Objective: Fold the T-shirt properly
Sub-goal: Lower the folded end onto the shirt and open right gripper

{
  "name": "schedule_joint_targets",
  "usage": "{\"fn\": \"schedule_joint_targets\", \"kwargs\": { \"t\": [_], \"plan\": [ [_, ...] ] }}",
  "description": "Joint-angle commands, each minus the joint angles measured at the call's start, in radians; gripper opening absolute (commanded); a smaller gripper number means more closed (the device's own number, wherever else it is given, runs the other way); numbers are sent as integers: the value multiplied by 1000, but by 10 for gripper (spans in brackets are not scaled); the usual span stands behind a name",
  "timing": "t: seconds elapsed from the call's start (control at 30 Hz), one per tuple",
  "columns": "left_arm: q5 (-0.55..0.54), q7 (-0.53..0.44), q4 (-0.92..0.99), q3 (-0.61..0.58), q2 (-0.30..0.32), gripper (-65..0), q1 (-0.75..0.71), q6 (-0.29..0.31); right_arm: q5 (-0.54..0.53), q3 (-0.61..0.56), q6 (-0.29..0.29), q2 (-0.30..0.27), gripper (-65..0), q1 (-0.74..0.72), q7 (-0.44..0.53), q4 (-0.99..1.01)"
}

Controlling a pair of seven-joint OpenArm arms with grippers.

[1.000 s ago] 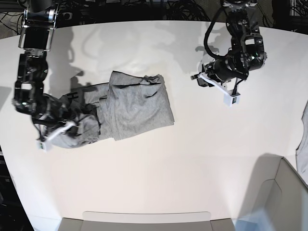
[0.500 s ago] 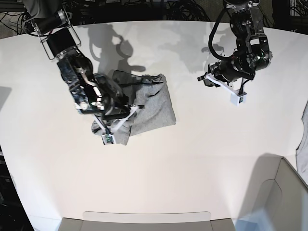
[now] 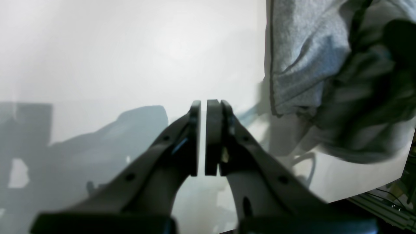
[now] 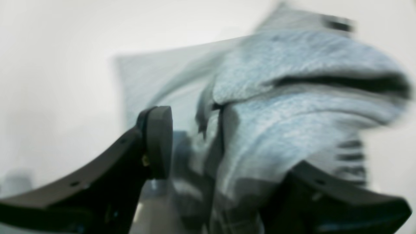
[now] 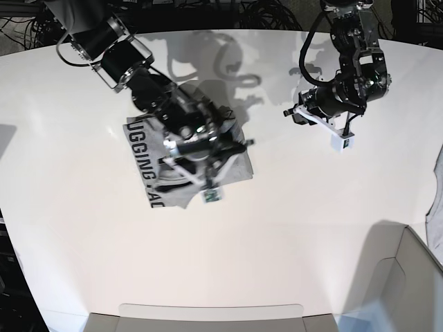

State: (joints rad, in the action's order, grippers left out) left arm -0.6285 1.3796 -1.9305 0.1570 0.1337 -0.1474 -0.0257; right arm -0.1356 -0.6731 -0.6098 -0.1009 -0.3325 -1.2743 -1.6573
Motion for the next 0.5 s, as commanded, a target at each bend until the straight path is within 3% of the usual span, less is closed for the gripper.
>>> {"fn": "schedule_joint_targets", "kwargs": {
  "t": [0.0, 0.23, 0.37, 0.47],
  "plan": [
    [-17, -6, -16, 0, 5, -620, 9, 2, -3, -7, 8, 23, -384, -29, -28, -25],
    [-15, -6, -13, 3, 5, -620, 9, 2, -3, -33, 72, 51, -384, -30, -14, -73],
    [-15, -6, -13, 3, 5, -620, 10, 2, 3, -21, 164, 48, -384, -30, 3, -145],
    [-15, -6, -14, -1, 4, -620, 12, 2, 3, 43, 164, 7, -384, -32, 18, -149]
  ]
}}
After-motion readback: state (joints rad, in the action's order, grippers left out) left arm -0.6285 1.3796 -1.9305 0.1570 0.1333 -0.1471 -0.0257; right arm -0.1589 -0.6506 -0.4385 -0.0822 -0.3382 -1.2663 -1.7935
